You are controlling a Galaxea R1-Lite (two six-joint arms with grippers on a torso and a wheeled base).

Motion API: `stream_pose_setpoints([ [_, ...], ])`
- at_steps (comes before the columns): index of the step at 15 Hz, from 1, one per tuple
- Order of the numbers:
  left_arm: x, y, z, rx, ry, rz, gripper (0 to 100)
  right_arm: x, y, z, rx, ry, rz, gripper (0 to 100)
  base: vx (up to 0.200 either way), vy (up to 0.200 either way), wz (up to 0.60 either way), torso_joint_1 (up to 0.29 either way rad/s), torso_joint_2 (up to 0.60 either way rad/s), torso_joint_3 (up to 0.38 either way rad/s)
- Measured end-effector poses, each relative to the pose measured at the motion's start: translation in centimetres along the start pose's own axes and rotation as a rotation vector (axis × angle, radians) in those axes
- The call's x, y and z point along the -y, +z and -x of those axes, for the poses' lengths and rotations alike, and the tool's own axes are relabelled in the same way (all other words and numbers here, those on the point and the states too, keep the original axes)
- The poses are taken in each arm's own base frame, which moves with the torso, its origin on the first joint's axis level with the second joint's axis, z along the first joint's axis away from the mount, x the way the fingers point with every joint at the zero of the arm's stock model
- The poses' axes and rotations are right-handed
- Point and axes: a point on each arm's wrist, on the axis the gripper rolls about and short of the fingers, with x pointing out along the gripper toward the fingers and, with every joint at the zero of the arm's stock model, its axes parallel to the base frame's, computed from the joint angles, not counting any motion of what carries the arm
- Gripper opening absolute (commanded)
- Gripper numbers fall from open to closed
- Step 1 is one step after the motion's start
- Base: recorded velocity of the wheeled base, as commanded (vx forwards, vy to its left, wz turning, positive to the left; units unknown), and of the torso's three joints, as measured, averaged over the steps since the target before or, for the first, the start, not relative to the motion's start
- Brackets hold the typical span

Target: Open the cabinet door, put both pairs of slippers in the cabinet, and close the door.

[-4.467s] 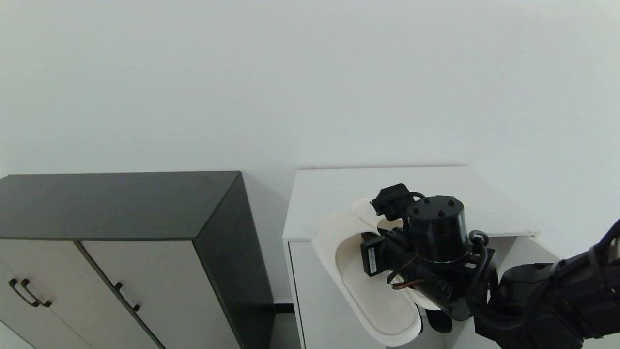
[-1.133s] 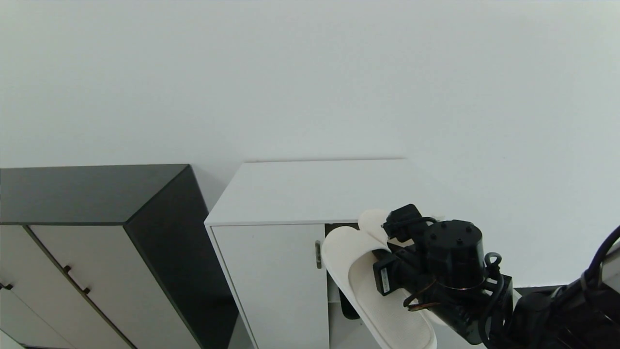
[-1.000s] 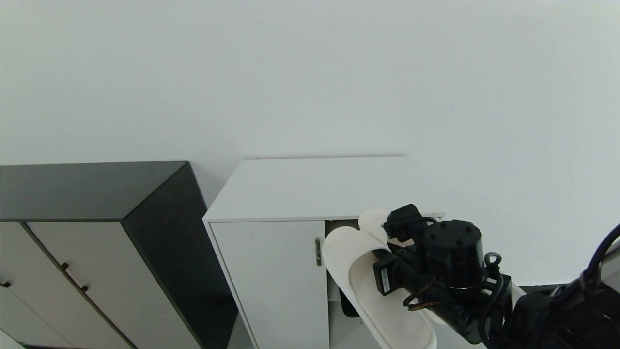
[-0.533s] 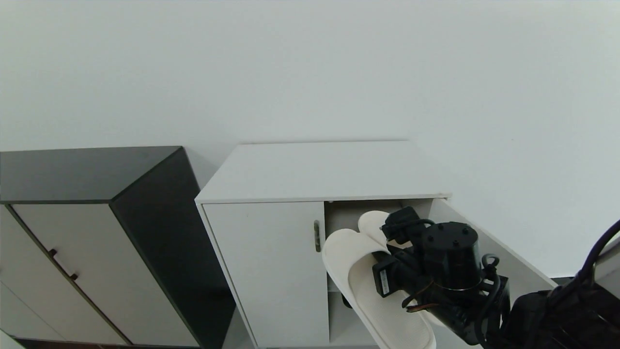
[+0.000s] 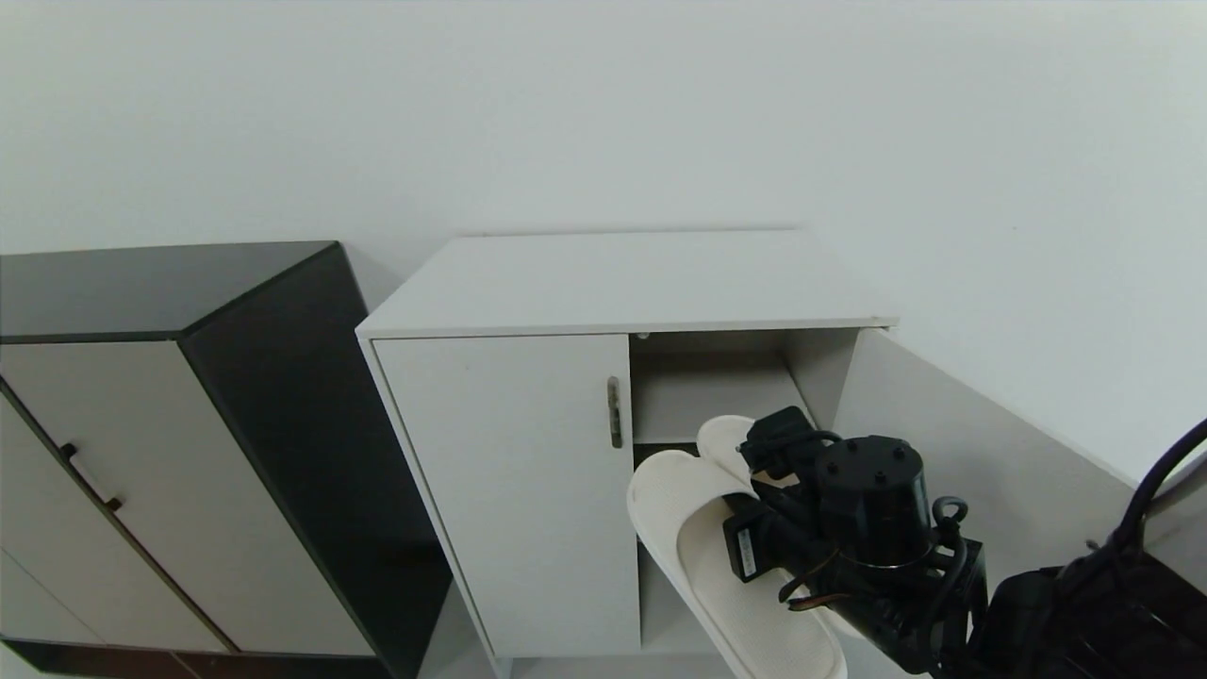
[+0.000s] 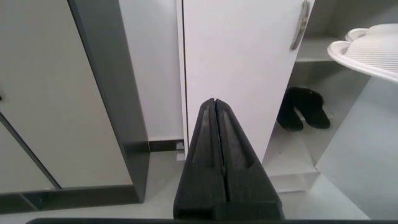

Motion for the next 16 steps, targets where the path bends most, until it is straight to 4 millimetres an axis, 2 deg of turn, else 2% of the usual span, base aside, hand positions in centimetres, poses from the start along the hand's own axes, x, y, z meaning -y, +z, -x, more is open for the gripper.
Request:
stream_pose_setpoints([
  [9, 0.00, 0.00, 0.00, 0.000, 0.000, 0.000, 0, 0.00, -0.04, -0.01, -0.001, 0.000, 0.001, 0, 0.000, 0.000, 0.00, -0.149, 0.48, 0.332],
  [16, 0.00, 0.00, 0.00, 0.000, 0.000, 0.000, 0, 0.14, -0.15, -0.13, -0.006, -0.005, 0.001, 0, 0.000, 0.000, 0.00, -0.066, 0.45, 0.376],
])
